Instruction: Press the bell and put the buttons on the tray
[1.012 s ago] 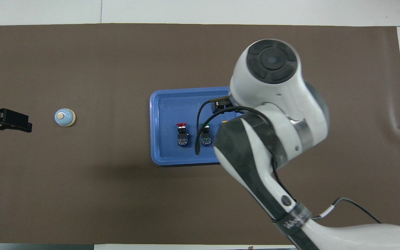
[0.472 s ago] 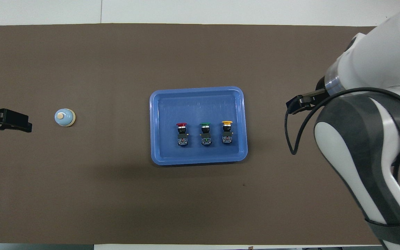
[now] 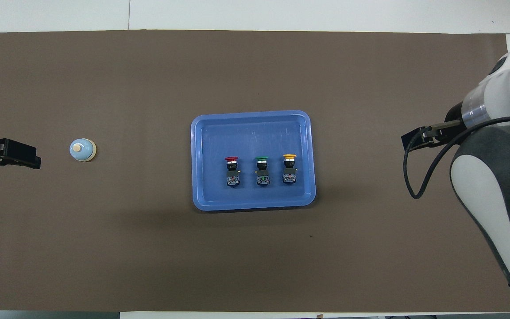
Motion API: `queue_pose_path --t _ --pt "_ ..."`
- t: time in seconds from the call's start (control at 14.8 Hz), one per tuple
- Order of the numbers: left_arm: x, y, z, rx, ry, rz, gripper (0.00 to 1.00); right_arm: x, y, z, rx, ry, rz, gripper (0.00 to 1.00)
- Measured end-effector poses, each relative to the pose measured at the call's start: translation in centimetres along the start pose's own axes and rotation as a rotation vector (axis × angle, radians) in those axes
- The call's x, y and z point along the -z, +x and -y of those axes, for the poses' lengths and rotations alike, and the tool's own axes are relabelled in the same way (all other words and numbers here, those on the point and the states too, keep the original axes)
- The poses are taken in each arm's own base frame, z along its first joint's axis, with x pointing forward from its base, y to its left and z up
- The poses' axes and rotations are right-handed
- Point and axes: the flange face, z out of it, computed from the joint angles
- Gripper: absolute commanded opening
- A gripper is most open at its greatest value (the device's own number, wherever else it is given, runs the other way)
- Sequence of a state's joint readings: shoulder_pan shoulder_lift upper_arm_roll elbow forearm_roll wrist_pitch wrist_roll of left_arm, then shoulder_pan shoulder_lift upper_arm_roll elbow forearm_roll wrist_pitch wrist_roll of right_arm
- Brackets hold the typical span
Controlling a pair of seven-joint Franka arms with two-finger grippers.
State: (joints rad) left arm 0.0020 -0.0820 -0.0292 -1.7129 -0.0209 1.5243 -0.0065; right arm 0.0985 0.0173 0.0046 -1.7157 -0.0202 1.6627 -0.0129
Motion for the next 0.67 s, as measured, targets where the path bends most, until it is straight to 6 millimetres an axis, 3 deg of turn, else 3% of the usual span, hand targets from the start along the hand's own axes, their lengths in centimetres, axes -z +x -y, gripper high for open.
queue_pose_path --t 0.2,0.67 --pt "0.0 0.0 0.0 0.0 0.0 0.0 1.0 0.0 -0.5 -3.0 -0.054 0.004 0.018 1.0" --pt "0.0 0.0 0.0 0.0 0.0 0.0 1.0 1.8 -2.4 -5.4 -0.11 0.008 0.02 1.0"
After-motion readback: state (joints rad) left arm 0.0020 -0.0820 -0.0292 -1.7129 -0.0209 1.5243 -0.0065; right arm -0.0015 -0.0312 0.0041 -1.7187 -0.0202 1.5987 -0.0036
